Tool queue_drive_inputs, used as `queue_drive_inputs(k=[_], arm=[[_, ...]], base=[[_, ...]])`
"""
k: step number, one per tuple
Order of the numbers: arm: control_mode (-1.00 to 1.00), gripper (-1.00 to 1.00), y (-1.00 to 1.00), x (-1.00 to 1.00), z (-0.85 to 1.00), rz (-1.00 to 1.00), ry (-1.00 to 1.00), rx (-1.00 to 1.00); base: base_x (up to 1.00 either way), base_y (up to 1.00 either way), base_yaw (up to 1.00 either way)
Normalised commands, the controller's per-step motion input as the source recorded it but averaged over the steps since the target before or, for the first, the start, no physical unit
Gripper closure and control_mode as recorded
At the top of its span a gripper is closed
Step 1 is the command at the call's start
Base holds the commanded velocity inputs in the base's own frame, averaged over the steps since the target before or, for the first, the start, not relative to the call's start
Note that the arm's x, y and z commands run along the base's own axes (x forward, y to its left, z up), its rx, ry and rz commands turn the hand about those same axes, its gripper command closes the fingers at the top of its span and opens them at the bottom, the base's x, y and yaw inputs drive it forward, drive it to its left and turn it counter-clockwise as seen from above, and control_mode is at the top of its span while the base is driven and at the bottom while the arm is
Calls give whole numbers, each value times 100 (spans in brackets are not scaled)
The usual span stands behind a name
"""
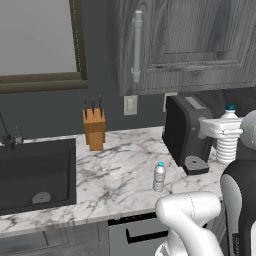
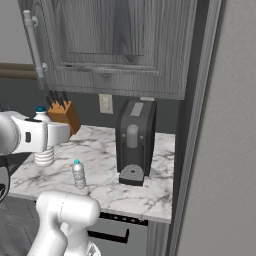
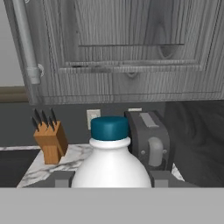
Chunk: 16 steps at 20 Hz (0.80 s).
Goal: Take the bottled waters from the counter and place them in the freezer to freeze. Close the freezer door after placing the bottles.
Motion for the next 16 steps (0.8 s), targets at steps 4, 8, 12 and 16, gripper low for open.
queue_drive_inputs(k=[4,8,12,16], arm=[[-100,100,0,0,0,0,0,0],[100,100,1,-13,0,0,-2,0],[100,100,0,0,0,0,0,0],[100,100,0,0,0,0,0,0]], base=[[0,0,0],[-23,0,0],[-61,0,0],[-71,0,-2]])
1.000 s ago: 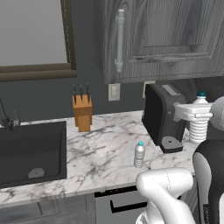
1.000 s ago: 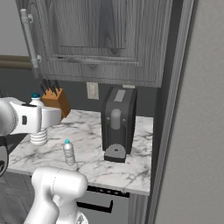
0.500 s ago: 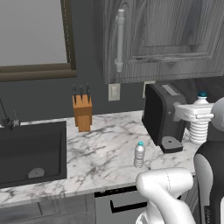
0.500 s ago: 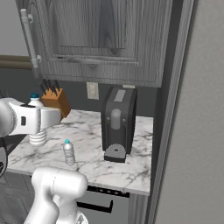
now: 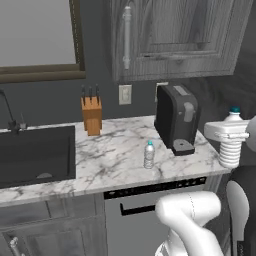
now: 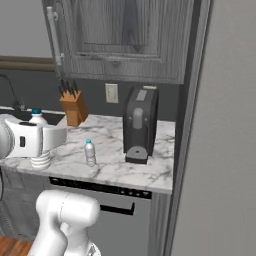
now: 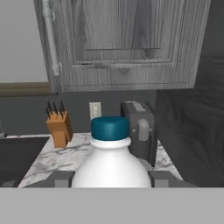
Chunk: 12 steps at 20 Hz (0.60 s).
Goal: Take the bottled waters from the counter and place them in the freezer to freeze. Close the freezer door after placing the bottles.
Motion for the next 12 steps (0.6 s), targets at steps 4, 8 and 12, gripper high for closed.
queue_drive_inputs(k=[4,8,12], arm=[[100,100,0,0,0,0,0,0],[100,100,0,0,0,0,0,0],[100,100,0,0,0,0,0,0]], base=[[-70,0,-1],[-68,0,0],[-67,0,0]])
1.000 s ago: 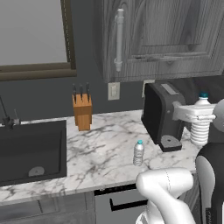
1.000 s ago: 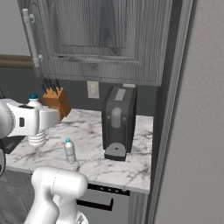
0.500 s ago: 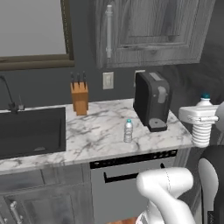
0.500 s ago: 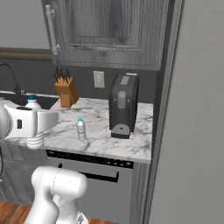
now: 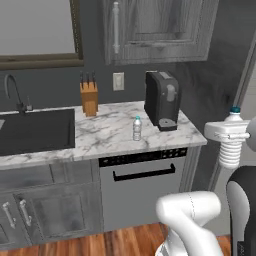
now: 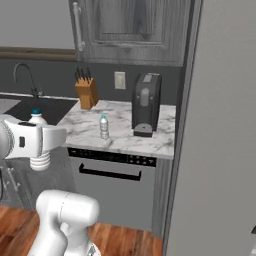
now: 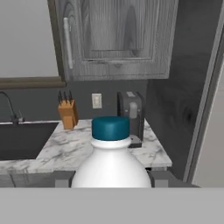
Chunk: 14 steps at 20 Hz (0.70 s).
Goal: Take the bottled waters from the counter and place them in the freezer to freeze. Close the freezer door after placing the bottles.
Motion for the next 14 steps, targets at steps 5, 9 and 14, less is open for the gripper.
queue_drive_inputs(k=[5,9,14], arm=[[100,100,0,0,0,0,0,0],[100,100,0,0,0,0,0,0],[100,100,0,0,0,0,0,0]], base=[[-29,-22,-4],[-39,-53,-10],[-20,-64,-21]])
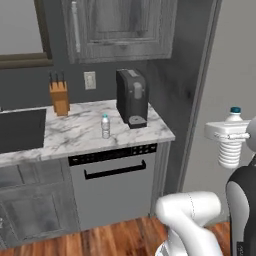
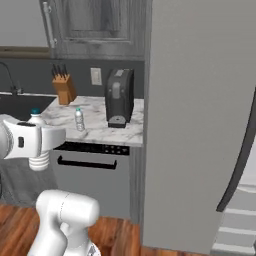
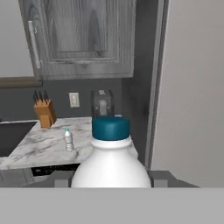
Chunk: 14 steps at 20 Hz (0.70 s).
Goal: Take the bottled waters from the counter and place them in the freezer to freeze. Close the freezer door after placing the bottles.
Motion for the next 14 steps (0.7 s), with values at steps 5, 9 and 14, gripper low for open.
queue_drive_inputs(k=[5,9,14], arm=[[100,100,0,0,0,0,0,0],[100,100,0,0,0,0,0,0],[100,100,0,0,0,0,0,0]], base=[[-2,-88,-19],[18,-100,-12],[39,-100,-2]])
